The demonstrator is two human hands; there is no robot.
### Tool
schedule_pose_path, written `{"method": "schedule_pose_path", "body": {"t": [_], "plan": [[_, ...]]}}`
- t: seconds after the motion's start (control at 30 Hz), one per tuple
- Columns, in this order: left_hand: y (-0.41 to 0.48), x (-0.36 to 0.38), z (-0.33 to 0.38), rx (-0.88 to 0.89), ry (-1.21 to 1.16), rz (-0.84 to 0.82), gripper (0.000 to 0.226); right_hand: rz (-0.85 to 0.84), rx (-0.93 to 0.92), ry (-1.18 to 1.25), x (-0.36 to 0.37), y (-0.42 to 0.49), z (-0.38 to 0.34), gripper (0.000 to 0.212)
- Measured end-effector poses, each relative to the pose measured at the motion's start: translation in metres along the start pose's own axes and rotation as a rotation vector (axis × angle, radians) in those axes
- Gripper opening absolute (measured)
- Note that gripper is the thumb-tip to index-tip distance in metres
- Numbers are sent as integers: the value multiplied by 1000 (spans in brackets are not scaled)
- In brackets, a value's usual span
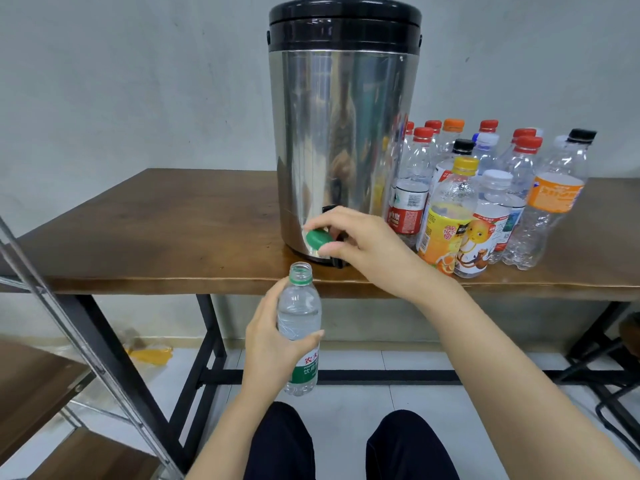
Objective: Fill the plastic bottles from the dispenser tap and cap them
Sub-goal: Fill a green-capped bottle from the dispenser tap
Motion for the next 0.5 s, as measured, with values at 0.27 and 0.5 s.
{"method": "schedule_pose_path", "body": {"t": [0.27,0.5], "plan": [[0,-32,5,7,8,5,88,-302,-94,-121,43,28,-18,32],[1,-45,3,7,43,25,88,-355,-122,-151,60,37,-28,33]]}}
Point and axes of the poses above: each hand's wrist, its own y-axis towards the middle knuckle, its own x-axis out of the palm, z = x × y, the point moved 7 cm from there along y, towards the middle knuckle, and after that the axes turned 6 degrees about x, right-handed, at the moved point
